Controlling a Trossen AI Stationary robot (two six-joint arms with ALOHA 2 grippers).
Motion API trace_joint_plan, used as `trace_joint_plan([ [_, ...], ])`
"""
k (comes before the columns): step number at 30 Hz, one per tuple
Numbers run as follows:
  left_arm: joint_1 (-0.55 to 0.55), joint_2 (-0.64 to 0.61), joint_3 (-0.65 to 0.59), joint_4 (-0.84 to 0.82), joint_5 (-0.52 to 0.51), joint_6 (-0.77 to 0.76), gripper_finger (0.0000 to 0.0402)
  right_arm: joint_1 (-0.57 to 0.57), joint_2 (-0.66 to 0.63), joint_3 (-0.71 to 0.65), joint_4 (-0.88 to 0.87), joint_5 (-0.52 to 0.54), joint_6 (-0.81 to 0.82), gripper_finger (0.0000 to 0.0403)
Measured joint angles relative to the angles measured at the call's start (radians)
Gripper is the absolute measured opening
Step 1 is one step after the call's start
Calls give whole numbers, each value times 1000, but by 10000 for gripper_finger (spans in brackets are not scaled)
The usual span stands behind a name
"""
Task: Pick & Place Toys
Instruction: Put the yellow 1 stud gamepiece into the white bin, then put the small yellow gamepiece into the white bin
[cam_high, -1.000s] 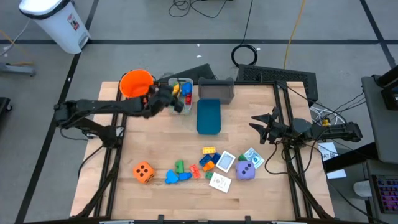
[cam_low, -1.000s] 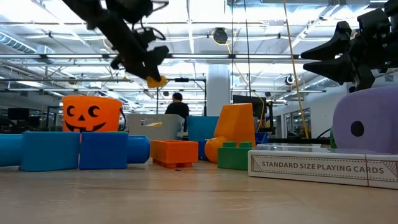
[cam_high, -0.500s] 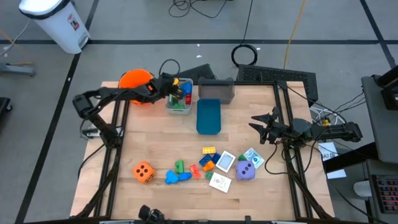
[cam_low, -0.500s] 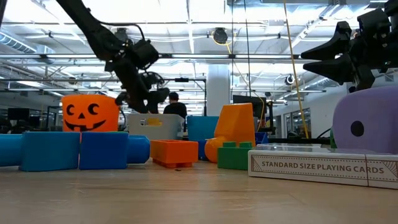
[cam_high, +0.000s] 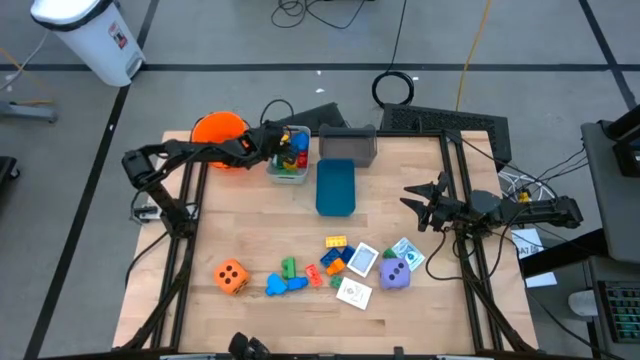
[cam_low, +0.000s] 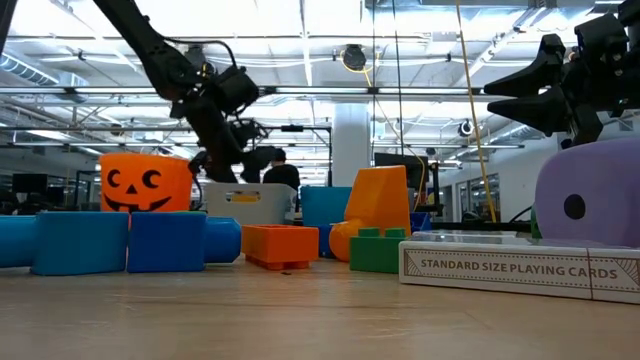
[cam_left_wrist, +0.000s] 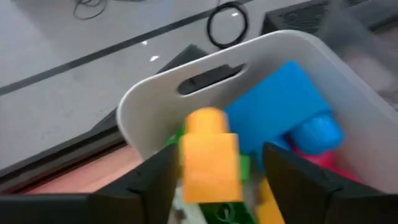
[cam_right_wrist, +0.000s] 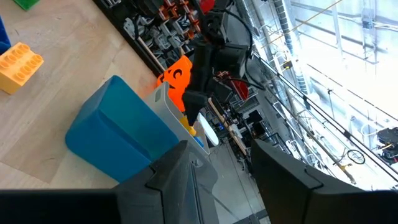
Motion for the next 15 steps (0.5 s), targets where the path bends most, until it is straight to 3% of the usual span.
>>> trace_joint_plan([
  [7,-39,-103,0,20,-18,110,290,0,0,0,0,0,0,169],
  [15,-164,-336,1,-78,191,58,294,0,0,0,1,0,0,169],
])
